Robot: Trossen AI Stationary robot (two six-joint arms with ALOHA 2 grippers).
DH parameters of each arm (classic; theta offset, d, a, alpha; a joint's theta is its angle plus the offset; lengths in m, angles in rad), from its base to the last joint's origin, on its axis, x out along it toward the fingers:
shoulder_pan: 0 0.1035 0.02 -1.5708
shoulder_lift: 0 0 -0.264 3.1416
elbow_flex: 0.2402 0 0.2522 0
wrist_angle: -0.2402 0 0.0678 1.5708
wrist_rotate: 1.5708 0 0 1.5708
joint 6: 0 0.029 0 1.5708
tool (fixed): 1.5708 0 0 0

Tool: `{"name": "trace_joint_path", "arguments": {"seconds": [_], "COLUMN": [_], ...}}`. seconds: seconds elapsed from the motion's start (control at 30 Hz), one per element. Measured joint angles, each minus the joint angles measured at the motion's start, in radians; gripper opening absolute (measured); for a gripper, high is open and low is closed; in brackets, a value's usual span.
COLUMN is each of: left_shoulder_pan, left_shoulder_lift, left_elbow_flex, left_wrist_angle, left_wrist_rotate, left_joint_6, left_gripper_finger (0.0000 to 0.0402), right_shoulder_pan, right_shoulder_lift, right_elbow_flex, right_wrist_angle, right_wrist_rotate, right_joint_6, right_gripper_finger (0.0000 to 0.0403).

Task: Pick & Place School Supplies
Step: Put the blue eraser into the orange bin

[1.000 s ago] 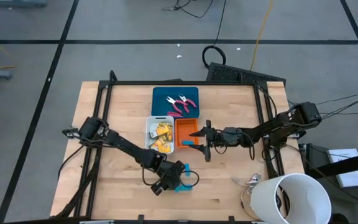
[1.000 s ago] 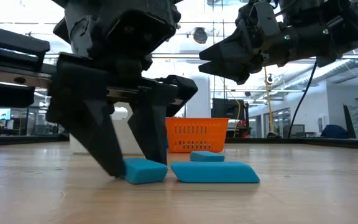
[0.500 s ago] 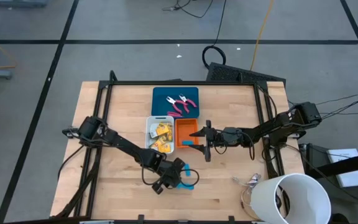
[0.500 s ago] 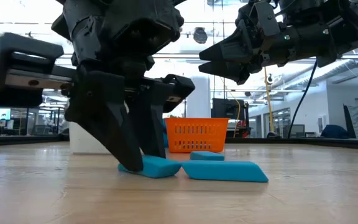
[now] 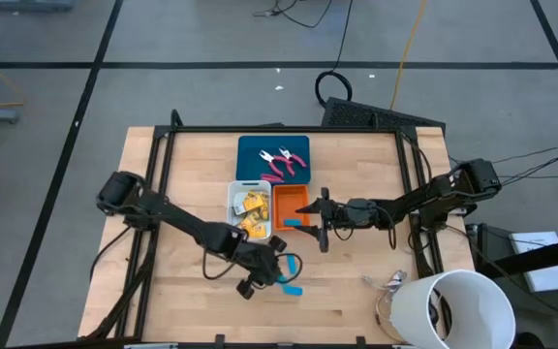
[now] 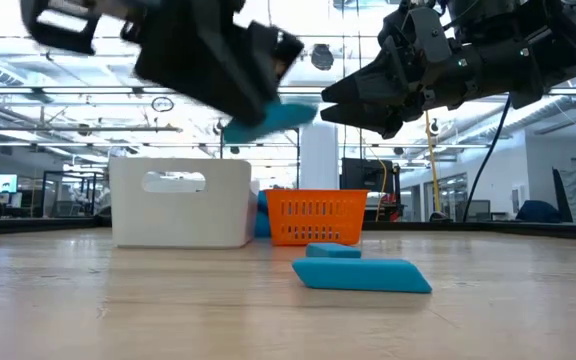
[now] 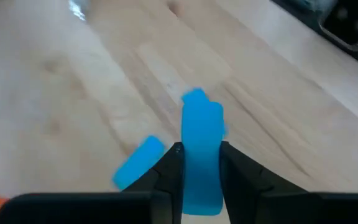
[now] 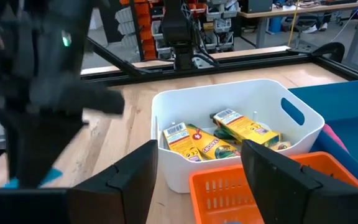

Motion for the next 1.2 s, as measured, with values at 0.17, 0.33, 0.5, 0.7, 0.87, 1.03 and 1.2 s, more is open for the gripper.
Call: {"name": "trace_joint_path", "arguments": {"seconds": [0.17,0.33,0.5,0.7,0.87,1.03,1.2], "left_shoulder_pan": [0.016,0.058,0.115,0.172,0.219,0.268,0.308], "left_shoulder_lift": [-0.064,-0.101,-0.102,-0.094,-0.092,-0.072,-0.018], "left_elbow_flex": [0.0,0.0,0.0,0.0,0.001,0.002,0.001], "left_wrist_angle": [-0.018,-0.018,-0.04,-0.054,-0.036,-0.018,0.001], "left_wrist_rotate": [-0.119,-0.283,-0.339,-0.338,-0.339,-0.338,-0.296], "left_joint_6": [-0.003,-0.121,-0.176,-0.178,-0.171,-0.168,-0.182], "left_gripper_finger": [0.0078,0.0085,0.0094,0.0086,0.0086,0.0092,0.0092], "right_shoulder_pan": [0.0,0.0,0.0,0.0,0.0,0.0,0.0], "right_shoulder_lift": [0.0,0.0,0.0,0.0,0.0,0.0,0.0], "right_elbow_flex": [0.0,0.0,0.0,0.0,0.0,0.0,0.0], "right_wrist_angle": [0.002,0.033,0.047,0.053,0.065,0.066,0.07], "right_wrist_rotate": [0.0,0.0,0.004,0.062,0.104,0.105,0.105], "right_joint_6": [0.0,-0.003,-0.017,-0.057,-0.082,-0.082,-0.082], "right_gripper_finger": [0.0222,0.0222,0.0222,0.0222,0.0222,0.0222,0.0222]}}
